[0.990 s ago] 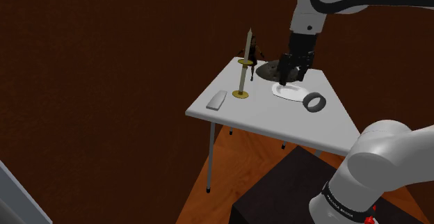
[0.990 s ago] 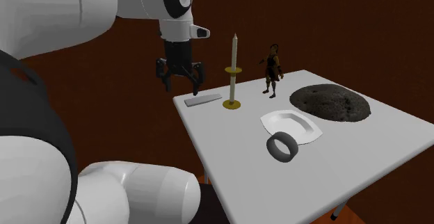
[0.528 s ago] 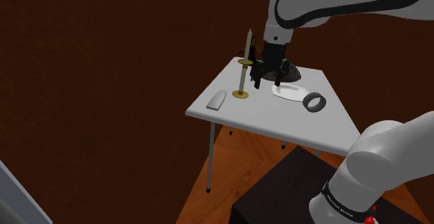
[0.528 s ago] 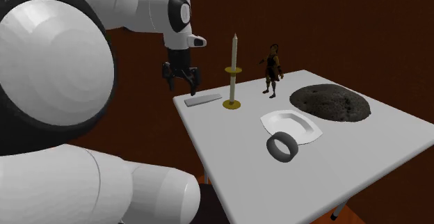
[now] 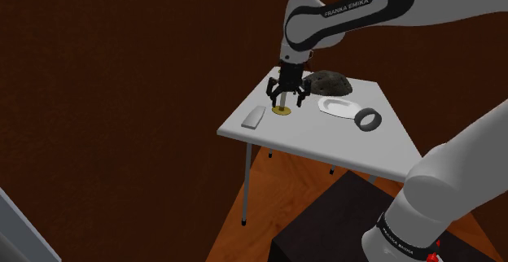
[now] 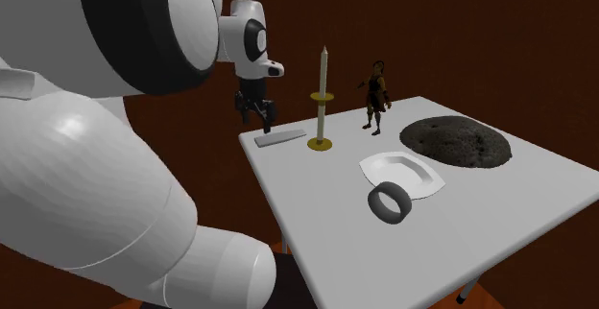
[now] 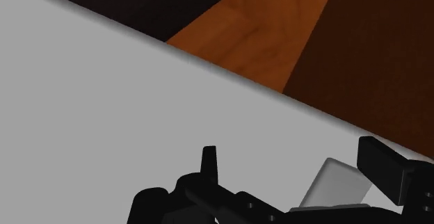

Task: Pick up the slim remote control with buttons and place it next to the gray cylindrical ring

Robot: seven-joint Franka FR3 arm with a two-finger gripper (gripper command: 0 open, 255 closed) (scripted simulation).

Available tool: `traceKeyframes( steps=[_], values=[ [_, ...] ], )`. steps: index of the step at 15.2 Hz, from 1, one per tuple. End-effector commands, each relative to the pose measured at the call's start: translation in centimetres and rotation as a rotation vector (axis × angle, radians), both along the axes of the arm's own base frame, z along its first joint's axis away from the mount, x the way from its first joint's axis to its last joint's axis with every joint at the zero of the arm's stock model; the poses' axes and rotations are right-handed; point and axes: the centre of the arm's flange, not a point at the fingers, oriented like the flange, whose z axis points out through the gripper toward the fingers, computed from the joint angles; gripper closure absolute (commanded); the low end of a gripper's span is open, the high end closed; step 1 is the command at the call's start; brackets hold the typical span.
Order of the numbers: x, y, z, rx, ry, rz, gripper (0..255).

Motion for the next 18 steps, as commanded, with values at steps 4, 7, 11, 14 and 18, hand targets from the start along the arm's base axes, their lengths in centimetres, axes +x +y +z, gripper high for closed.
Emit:
traceKeyframes(
  steps=[4, 7, 11, 14, 18],
  values=[
    [5.9, -0.1, -3.2, -0.006, -0.006, -0.138, 0],
    [9.3, -0.6, -5.1, -0.01, -0.009, -0.22, 0],
    [13.8, -1.6, -7.6, -0.015, -0.012, -0.328, 0],
    [17.1, -2.8, -9.4, -0.019, -0.015, -0.41, 0],
    [19.5, -3.8, -11.3, -0.022, -0.017, -0.472, 0]
  ],
)
